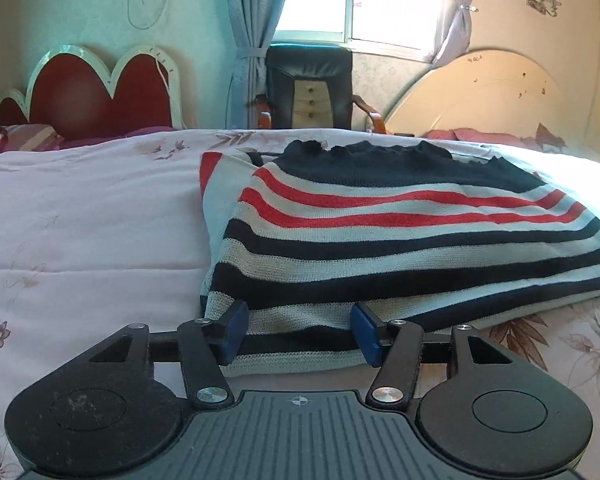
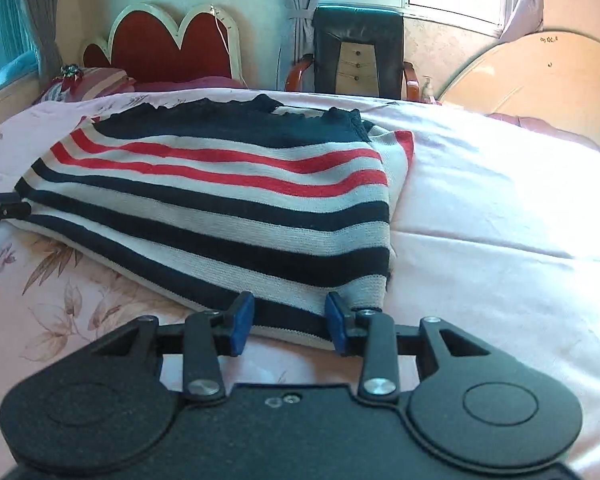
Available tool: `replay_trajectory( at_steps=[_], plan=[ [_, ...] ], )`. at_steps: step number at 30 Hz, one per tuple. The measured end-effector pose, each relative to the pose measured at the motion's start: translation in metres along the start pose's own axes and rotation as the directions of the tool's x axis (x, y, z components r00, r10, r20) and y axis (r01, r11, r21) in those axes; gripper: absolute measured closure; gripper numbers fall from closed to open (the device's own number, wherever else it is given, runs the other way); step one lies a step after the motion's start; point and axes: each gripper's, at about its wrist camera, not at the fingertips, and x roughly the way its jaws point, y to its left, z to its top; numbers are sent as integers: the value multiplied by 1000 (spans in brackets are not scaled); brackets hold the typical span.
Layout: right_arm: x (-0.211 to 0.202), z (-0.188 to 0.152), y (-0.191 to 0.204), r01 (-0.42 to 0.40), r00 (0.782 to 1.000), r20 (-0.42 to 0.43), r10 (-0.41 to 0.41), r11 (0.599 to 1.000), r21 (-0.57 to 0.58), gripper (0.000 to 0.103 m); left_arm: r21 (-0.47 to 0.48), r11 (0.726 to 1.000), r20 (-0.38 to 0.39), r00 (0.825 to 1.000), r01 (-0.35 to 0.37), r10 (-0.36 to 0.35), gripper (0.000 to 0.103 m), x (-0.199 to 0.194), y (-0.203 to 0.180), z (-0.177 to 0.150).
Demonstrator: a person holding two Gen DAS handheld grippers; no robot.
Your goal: Fold small clothes
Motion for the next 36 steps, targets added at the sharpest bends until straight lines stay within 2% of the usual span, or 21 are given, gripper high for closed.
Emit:
replay_trajectory(
  at_steps=[1, 2, 4, 8, 10, 12, 14, 16, 18, 19, 22, 24, 26, 27, 33, 36],
  plan=[
    [-1, 4, 5, 14, 1000, -1, -14, 1000, -10, 67, -9, 1000, 15, 1000, -2, 2, 40, -3, -5, 3],
    [-5, 7, 9, 22, 1000, 8, -22, 1000, -10, 67, -19, 1000, 36, 999, 8, -8, 27, -8, -10, 5],
    [-14, 9, 11, 34, 998, 46, -34, 999, 5, 67, -27, 999, 74, 997, 38, -36, 21, -13, -26, 10],
    [-13, 10, 16, 25, 998, 59, -28, 998, 51, 68, 10, 994, 48, 993, 108, -108, 21, 0, -74, 13],
    [-6, 12, 28, 35, 998, 53, -37, 998, 43, 72, 51, 995, 9, 997, 81, -81, 21, 12, -98, 12],
    [1, 11, 35, 88, 996, 32, -89, 996, 24, 71, 70, 997, -51, 998, 34, -30, 21, 24, -107, 6],
    [7, 5, 28, 131, 991, -4, -131, 991, 31, 71, 33, 998, -47, 998, 53, -52, 21, 20, -99, 6],
    [-1, 4, 14, 101, 995, -8, -101, 992, 70, 73, 41, 999, 0, 1000, 22, -22, 21, 12, -87, 14],
    [-12, 13, 5, 114, 992, 48, -118, 991, 76, 72, 7, 1000, 48, 999, 7, -8, 21, 11, -66, 25],
    [-14, 19, 0, 114, 990, 77, -120, 990, 84, 72, -16, 1000, 40, 999, 0, 0, 21, 16, -56, 30],
    [-4, 39, -18, 112, 988, 93, -123, 986, 123, 81, -16, 999, 7, 999, -51, 51, 21, 36, -33, 41],
    [11, 47, -26, 104, 991, 72, -115, 985, 137, 87, 11, 997, -44, 996, -75, 75, 21, 48, -24, 40],
    [26, 46, -32, 110, 993, 34, -115, 985, 131, 97, 1, 999, -51, 998, -48, 48, 21, 52, -18, 37],
    [35, 44, -34, 118, 993, 2, -119, 986, 121, 98, 9, 999, -54, 998, -43, 43, 21, 52, -17, 35],
    [40, 38, -28, 132, 991, 7, -132, 989, 66, 98, 4, 999, -49, 998, -44, 44, 20, 54, -17, 32],
    [36, 43, -25, 139, 990, -5, -139, 988, 68, 94, 65, 995, -27, 997, -73, 75, 20, 38, -31, 39]
  ],
)
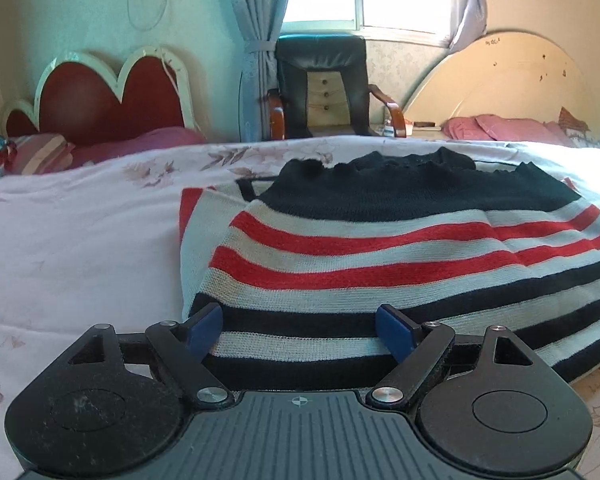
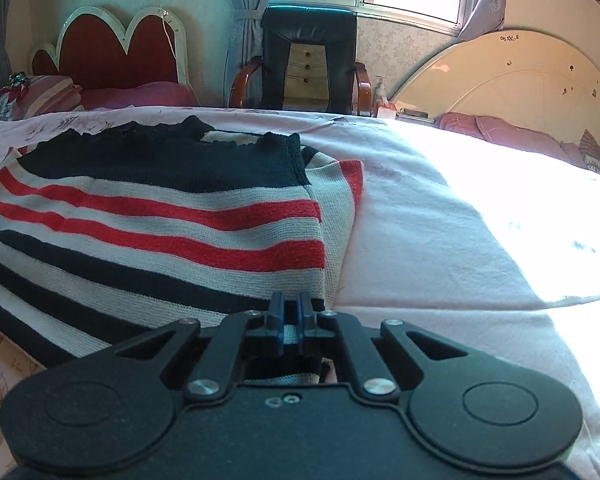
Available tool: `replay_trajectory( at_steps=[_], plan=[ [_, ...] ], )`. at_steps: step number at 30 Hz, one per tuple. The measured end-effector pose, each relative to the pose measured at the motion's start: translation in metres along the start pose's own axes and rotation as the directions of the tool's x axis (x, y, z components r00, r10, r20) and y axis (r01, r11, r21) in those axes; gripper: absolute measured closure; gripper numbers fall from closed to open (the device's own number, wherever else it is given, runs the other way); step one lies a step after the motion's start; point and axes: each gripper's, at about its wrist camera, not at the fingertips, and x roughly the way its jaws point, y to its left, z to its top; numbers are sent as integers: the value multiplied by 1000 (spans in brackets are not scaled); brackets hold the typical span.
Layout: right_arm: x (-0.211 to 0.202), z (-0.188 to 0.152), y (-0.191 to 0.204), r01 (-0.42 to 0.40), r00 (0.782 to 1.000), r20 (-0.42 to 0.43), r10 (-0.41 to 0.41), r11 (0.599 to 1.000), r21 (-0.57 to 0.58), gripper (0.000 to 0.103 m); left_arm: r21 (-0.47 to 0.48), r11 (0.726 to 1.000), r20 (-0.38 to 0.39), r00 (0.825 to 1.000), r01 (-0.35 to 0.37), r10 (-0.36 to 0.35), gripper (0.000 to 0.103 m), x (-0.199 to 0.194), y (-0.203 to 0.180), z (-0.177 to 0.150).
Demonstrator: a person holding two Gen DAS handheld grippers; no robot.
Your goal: Fold small clothes
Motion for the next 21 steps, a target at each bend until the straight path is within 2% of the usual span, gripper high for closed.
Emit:
replay_trajectory(
  at_steps=[2, 5, 7, 9, 21],
  plan=[
    [-18, 3, 4, -23, 998, 53, 23, 1000, 4, 76, 3, 1000, -8, 1000, 2, -2, 20, -5, -3, 1],
    [-28, 4, 18, -64, 995, 78, 66, 998, -19, 78, 26, 1000, -26, 1000, -5, 6, 20, -1, -9, -2],
    [-20, 4, 32, -78, 995, 54, 82, 995, -61, 81, -9, 1000, -36, 999, -1, 1, 19, 4, -6, -4],
    [-5, 1, 40, -65, 998, -2, 65, 995, -80, 82, -16, 1000, -39, 999, -3, 2, 17, 6, -3, -5],
    [-2, -2, 36, -70, 997, -9, 70, 996, -53, 80, -25, 1000, -36, 999, 15, -16, 13, 9, 3, -10]
  ],
)
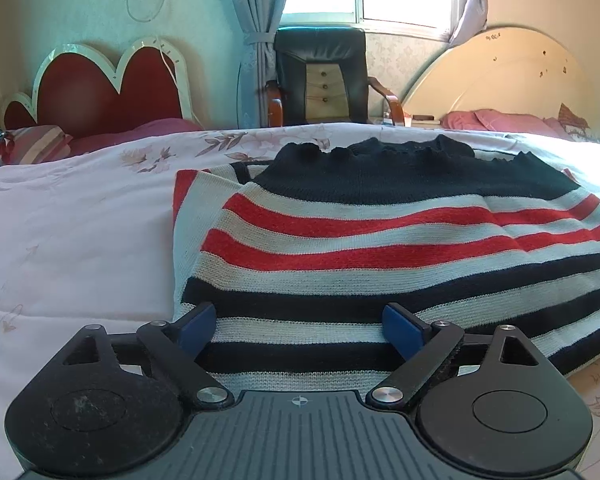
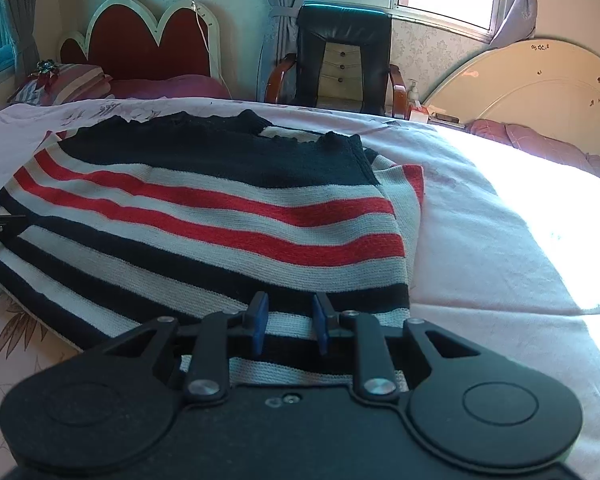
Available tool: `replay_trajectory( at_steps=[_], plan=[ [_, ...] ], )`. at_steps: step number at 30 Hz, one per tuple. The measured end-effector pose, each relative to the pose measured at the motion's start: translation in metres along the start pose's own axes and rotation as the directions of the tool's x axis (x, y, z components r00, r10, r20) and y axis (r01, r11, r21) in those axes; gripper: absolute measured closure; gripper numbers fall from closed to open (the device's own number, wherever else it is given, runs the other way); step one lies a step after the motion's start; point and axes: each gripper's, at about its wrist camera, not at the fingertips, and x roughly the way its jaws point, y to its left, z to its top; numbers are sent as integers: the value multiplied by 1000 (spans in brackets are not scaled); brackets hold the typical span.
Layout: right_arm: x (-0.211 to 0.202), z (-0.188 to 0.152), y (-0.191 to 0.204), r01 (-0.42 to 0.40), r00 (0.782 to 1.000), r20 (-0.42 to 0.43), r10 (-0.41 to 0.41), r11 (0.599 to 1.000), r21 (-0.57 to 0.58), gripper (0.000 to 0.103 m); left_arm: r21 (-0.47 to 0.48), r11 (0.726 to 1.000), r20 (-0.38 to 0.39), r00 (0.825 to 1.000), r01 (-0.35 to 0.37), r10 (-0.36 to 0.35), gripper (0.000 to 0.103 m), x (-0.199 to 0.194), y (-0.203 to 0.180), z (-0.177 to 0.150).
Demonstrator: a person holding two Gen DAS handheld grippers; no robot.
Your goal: Fold small clothes
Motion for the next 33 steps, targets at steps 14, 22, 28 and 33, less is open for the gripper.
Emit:
replay_trajectory(
  at_steps=[14, 22, 28, 33],
  plan=[
    [-36, -9, 69, -140, 989, 33, 144, 986, -85, 79, 49, 992, 27, 993, 114, -115, 13, -39, -57, -22],
    [-39, -34, 58, -90, 996, -5, 90, 992, -88, 81, 52, 998, 14, 999, 34, -35, 13, -46, -17, -55],
    [-43, -40, -1, 4, 999, -34, -1, 995, 99, 81, -52, 998, 4, 999, 47, -47, 13, -43, 13, -61],
    [-38, -43, -4, -3, 999, -34, 7, 994, 113, 81, -116, 992, -25, 998, 47, -50, 13, -43, 16, -61]
  ],
)
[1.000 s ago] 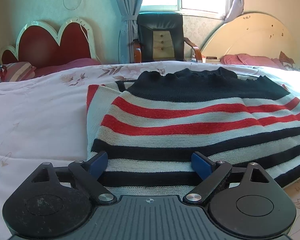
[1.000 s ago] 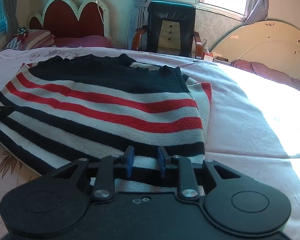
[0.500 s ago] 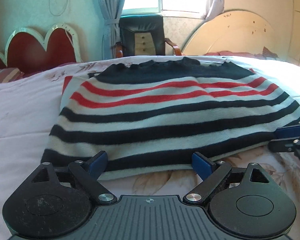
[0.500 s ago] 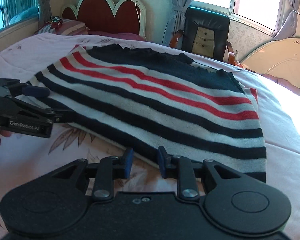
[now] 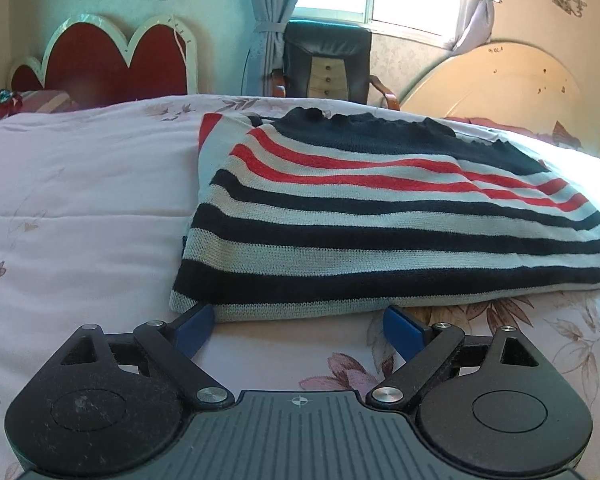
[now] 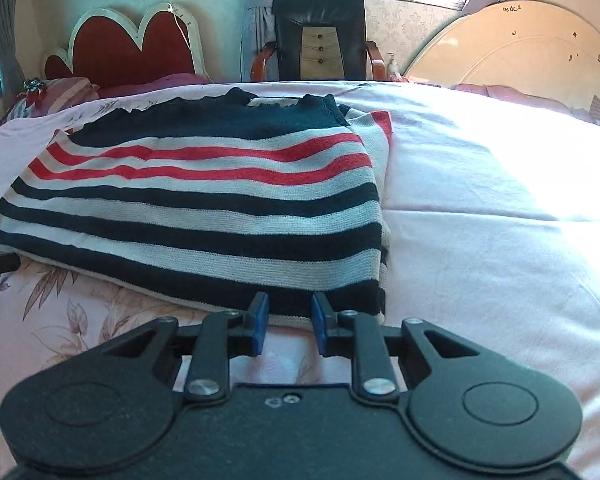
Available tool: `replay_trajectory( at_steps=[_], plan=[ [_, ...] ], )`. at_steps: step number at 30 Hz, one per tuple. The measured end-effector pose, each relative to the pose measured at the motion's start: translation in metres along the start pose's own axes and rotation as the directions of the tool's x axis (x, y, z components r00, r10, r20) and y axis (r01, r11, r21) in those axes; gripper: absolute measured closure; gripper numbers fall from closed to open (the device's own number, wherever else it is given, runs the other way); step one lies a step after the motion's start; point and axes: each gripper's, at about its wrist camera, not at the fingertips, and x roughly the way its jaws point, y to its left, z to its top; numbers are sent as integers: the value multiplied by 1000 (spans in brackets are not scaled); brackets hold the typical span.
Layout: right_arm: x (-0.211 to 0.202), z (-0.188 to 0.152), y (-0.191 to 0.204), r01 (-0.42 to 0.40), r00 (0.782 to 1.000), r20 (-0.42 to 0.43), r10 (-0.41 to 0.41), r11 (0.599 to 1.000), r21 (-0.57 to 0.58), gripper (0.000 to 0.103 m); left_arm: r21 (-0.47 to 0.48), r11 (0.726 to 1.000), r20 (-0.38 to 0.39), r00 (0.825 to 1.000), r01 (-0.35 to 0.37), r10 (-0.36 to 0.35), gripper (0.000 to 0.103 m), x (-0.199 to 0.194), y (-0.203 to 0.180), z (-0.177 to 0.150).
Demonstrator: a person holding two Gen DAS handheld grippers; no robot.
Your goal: Fold small clothes
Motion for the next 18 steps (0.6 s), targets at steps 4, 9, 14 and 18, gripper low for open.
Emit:
replay_trajectory(
  at_steps=[4, 9, 14, 18],
  plan=[
    [-16, -1, 1, -15, 999, 31, 14, 999, 33, 79, -138, 990, 32, 999, 0, 5, 13, -23, 16, -4],
    [-36, -2, 9, -55, 996, 72, 53, 998, 27, 79, -465, 868, 114, 984, 174, -136, 13, -32, 51, -21],
    [-36, 11, 19, -140, 987, 87, 134, 987, 72, 84, -762, 579, 221, 957, 291, -190, 27, -8, 78, -48],
    [-25, 25, 24, -176, 982, 97, 164, 976, 132, 91, -762, 577, 240, 956, 293, -169, 27, 8, 74, -43]
  ],
)
